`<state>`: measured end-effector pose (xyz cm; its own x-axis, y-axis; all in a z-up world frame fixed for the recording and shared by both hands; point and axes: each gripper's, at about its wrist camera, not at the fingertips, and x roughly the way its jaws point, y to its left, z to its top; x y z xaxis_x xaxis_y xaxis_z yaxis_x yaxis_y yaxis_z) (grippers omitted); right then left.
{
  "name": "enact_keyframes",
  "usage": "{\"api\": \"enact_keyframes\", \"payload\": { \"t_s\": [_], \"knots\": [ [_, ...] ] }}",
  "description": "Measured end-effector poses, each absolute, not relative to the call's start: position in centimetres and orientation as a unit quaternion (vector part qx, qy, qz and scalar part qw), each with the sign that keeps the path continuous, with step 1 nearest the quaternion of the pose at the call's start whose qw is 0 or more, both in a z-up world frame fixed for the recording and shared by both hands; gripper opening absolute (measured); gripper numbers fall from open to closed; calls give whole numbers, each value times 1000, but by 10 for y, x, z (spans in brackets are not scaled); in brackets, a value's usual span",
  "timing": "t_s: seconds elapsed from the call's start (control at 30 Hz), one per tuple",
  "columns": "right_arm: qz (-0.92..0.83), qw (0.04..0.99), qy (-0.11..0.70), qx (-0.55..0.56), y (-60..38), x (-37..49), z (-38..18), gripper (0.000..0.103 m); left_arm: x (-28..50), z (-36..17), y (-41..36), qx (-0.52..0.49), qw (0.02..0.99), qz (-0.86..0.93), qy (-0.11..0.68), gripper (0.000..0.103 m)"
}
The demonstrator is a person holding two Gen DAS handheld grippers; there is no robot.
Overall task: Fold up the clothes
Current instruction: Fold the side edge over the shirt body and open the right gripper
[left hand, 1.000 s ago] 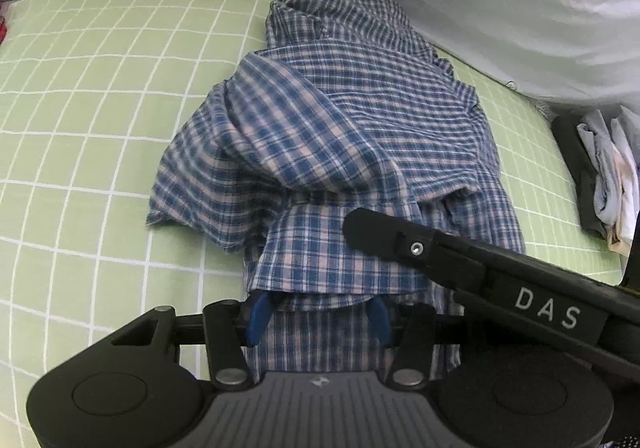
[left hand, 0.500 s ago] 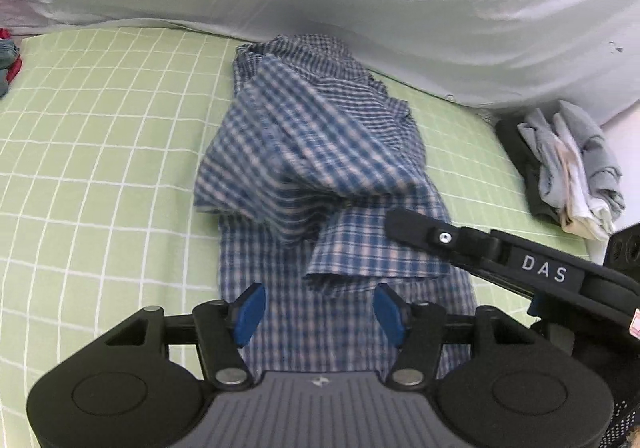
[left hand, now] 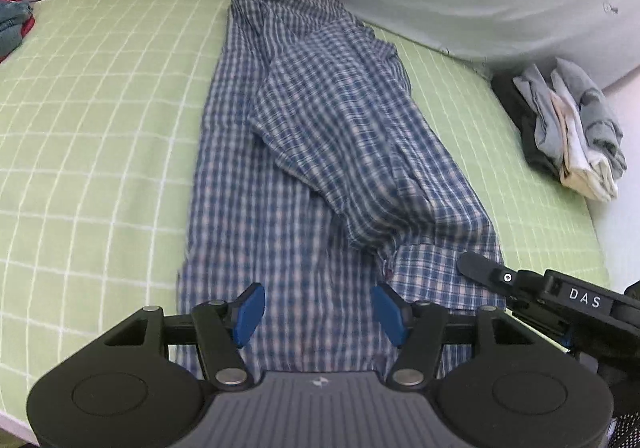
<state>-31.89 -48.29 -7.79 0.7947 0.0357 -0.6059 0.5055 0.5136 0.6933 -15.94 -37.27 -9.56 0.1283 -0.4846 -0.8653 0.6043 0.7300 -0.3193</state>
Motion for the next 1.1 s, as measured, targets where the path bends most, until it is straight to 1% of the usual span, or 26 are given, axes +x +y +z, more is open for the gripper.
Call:
{"api": "enact_keyframes", "payload": {
  "t_s": [0.1,0.13,0.17,0.2,0.23,0.27,0.4,0.43,0.5,0.57,0.6,0.63,0.73,0.9,1.1],
  "knots": [
    [-146,815,303,472,-482,-326,-85,6,-170,-101,-372,64,747,-358,556,62],
    [-147,813,309,471,-482,-329,-88,10,-173,-104,-372,71,748,-352,558,62],
    [-148,811,315,471,-482,-331,-91,20,-176,-106,-371,78,749,-346,560,62],
    [-149,808,320,471,-482,-333,-93,27,-178,-107,-371,85,751,-340,559,62],
    [-150,806,326,471,-481,-336,-96,39,-180,-108,-371,92,753,-336,558,62],
    [-151,804,331,471,-481,-338,-98,43,-181,-108,-371,96,754,-333,558,62],
    [-131,808,355,452,-475,-322,-110,44,-186,-108,-365,99,759,-318,559,66],
    [-129,808,356,452,-475,-320,-113,44,-187,-107,-364,99,760,-315,560,66],
    [-121,802,351,467,-475,-317,-118,38,-190,-107,-361,103,762,-309,560,66],
    [-112,793,347,489,-476,-314,-123,17,-194,-107,-359,105,763,-301,562,66],
    [-106,787,344,501,-477,-314,-126,15,-195,-106,-358,104,764,-298,563,66],
    [-99,781,342,513,-478,-315,-129,10,-196,-106,-358,103,764,-296,564,66],
    [-66,767,311,557,-478,-326,-129,6,-196,-104,-360,101,767,-290,563,66],
    [-14,737,248,628,-477,-353,-125,5,-194,-106,-361,97,766,-293,564,66],
    [-76,715,310,622,-470,-377,-148,5,-196,-119,-361,109,757,-289,575,66]
  ]
}}
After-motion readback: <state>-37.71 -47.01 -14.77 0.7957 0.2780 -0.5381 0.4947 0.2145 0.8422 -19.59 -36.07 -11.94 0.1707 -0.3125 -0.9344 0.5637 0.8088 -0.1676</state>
